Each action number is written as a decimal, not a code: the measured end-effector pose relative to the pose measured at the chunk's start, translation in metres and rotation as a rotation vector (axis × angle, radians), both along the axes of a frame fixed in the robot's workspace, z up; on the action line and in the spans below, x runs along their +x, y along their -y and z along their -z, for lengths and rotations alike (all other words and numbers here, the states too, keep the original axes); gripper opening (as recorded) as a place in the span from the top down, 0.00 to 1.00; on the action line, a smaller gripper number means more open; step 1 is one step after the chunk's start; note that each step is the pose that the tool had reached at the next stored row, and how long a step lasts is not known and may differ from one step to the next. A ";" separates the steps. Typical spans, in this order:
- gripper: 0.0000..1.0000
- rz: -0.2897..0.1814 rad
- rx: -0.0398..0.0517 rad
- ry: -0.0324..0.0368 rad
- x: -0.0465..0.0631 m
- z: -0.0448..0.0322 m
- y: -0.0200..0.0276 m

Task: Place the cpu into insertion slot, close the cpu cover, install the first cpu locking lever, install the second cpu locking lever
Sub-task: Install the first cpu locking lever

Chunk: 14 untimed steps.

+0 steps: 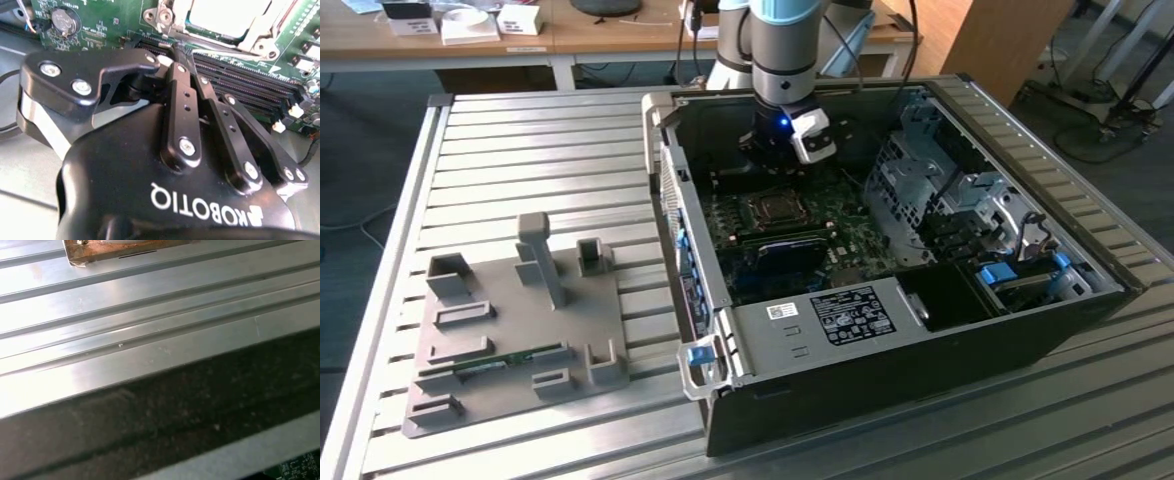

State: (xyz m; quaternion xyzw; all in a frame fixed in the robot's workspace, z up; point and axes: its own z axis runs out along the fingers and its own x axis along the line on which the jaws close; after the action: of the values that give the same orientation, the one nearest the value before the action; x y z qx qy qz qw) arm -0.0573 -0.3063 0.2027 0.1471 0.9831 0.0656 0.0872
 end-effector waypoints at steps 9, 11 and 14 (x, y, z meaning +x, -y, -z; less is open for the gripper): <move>0.89 0.007 0.0138 0.0020 -0.004 0.0000 -0.0007; 0.89 0.009 0.0158 0.0023 -0.004 0.0000 -0.0008; 0.89 0.012 0.0184 0.0030 -0.004 0.0000 -0.0011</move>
State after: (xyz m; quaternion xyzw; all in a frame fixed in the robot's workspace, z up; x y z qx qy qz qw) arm -0.0609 -0.3053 0.2027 0.1536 0.9814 0.0744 0.0877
